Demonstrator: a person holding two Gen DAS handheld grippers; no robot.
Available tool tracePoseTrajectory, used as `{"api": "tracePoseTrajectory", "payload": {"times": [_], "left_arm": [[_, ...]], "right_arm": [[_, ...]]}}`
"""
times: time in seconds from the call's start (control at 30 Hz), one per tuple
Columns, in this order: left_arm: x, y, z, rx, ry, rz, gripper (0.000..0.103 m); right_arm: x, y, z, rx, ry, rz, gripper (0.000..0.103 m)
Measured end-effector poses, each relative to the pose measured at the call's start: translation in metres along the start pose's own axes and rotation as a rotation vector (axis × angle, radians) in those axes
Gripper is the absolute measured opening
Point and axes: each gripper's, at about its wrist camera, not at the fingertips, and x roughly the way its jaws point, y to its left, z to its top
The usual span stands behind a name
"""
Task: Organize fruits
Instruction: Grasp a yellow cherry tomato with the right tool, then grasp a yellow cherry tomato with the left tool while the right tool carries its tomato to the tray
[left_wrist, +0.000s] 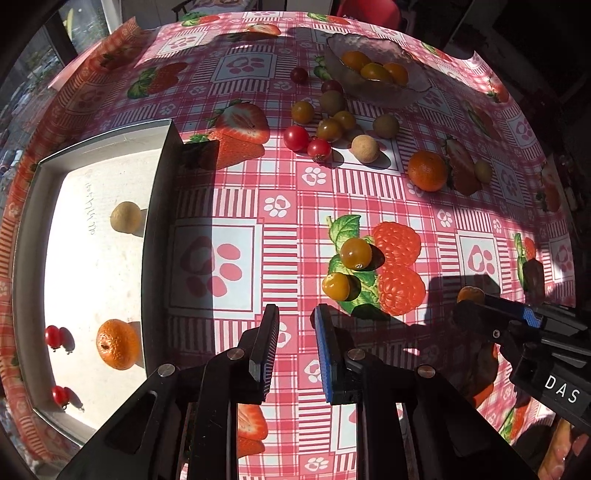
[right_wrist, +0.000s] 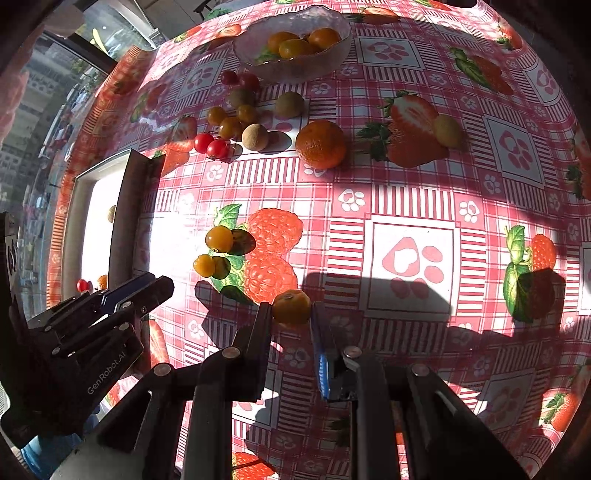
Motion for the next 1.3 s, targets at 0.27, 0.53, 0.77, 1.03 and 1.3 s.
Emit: {"api": "tracePoseTrajectory", "payload": {"times": [0.27, 0.53, 0.77, 1.03, 1.3], "left_arm": [[0.021, -0.017, 0.007, 0.048, 0.001, -0.007, 0.04], [0.014, -0.016, 0.007, 0.042, -0.025, 0.008, 0.069], [0.037, -0.038, 0.017, 0.082, 0.01, 0.053, 0.064], [0.034, -0.042, 0.017, 0.098, 0.001, 0.014, 0.019], [0.003, -0.018, 0.008, 0.066, -0.038, -0.024, 0.019]], "right_arm": [[-0.005, -0.01, -0.01, 0.014, 0.004, -0.02, 0.023], [-0.007, -0.027, -0.016, 0.058, 0.0, -0.016, 0.023], [-0.008, -0.034, -0.019, 0.069, 0.003, -0.012, 0.023], [-0.01, -0.033, -0.019, 0.068, 0.0, -0.007, 0.023], [-0.014, -0.012, -0.012, 0.026, -0.009, 0.003, 0.023]]}}
